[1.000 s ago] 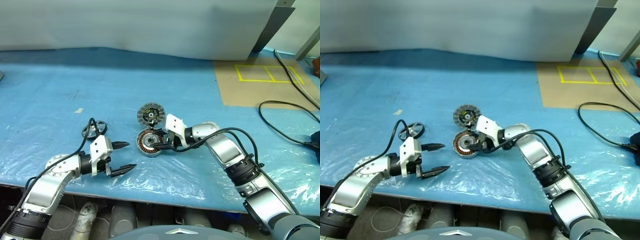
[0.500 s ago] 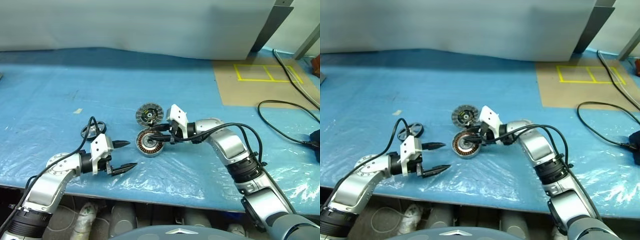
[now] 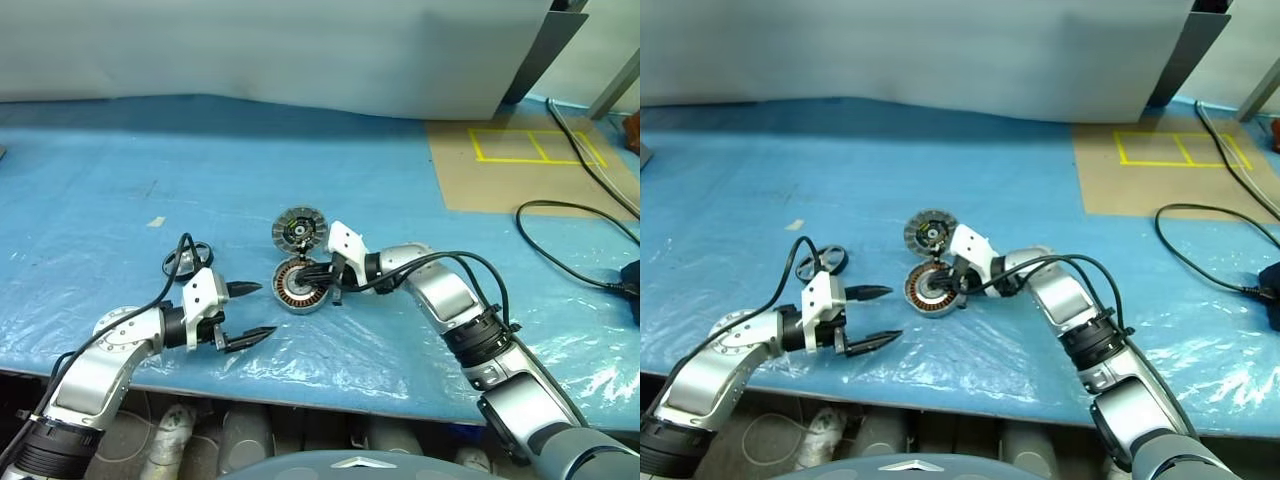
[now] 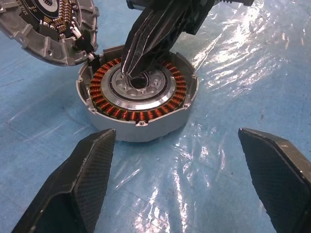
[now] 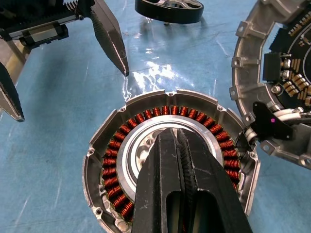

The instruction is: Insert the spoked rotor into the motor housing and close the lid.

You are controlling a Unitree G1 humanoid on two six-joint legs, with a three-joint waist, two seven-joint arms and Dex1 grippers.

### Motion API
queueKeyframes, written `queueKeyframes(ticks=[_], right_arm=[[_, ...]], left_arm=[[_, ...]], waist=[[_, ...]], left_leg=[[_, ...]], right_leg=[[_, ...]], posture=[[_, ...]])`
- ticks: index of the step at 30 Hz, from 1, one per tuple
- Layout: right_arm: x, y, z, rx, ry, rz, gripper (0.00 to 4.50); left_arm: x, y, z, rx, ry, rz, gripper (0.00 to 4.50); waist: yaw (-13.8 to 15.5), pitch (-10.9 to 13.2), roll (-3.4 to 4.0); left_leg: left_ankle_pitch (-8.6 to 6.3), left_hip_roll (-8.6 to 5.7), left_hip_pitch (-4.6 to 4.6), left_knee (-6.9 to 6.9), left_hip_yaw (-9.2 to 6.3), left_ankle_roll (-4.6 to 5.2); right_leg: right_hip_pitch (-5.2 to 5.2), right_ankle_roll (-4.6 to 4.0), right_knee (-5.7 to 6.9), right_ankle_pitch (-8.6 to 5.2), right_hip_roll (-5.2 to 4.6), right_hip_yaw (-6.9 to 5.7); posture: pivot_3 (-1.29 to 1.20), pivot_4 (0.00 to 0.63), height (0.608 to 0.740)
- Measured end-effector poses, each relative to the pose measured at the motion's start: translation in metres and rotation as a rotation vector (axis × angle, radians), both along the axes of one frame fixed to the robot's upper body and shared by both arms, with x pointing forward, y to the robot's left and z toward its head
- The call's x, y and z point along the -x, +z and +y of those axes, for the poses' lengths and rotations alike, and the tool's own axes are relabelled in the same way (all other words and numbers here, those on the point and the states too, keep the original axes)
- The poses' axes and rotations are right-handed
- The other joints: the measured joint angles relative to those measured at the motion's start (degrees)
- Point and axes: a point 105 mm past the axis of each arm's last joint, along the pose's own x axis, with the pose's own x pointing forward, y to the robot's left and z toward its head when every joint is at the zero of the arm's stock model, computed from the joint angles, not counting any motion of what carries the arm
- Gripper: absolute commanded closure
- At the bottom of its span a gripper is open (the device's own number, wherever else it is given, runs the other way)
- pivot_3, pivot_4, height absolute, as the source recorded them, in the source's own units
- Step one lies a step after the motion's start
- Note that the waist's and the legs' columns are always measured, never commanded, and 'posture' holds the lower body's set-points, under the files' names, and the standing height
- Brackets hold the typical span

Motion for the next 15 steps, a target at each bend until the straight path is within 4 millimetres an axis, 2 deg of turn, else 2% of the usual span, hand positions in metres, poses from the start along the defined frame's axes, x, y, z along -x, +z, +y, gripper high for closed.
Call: queueKeyframes(ticks=[9, 15], right_arm=[[0.0008, -0.0042, 0.0002, 0.067, 0.037, -0.099, 4.45], [-0.0007, -0.0052, 0.0020, 0.049, -0.008, -0.029, 4.45]], left_arm=[[-0.0009, 0.0001, -0.0030, 0.013, -0.003, -0.004, 0.24], [-0.0047, 0.0047, -0.0047, 0.014, -0.008, -0.020, 0.24]], waist=[[0.01, -0.02, -0.01], [0.00, -0.04, 0.00]], left_leg=[[-0.01, 0.01, 0.40, 0.00, 0.00, 0.01], [-0.01, 0.00, 0.54, 0.00, 0.00, 0.01]], right_leg=[[0.39, 0.00, -0.02, 0.00, -0.01, 0.00], [0.49, 0.00, 0.00, 0.00, -0.01, 0.02]], posture=[[0.00, 0.150, 0.740], [0.00, 0.150, 0.740]])
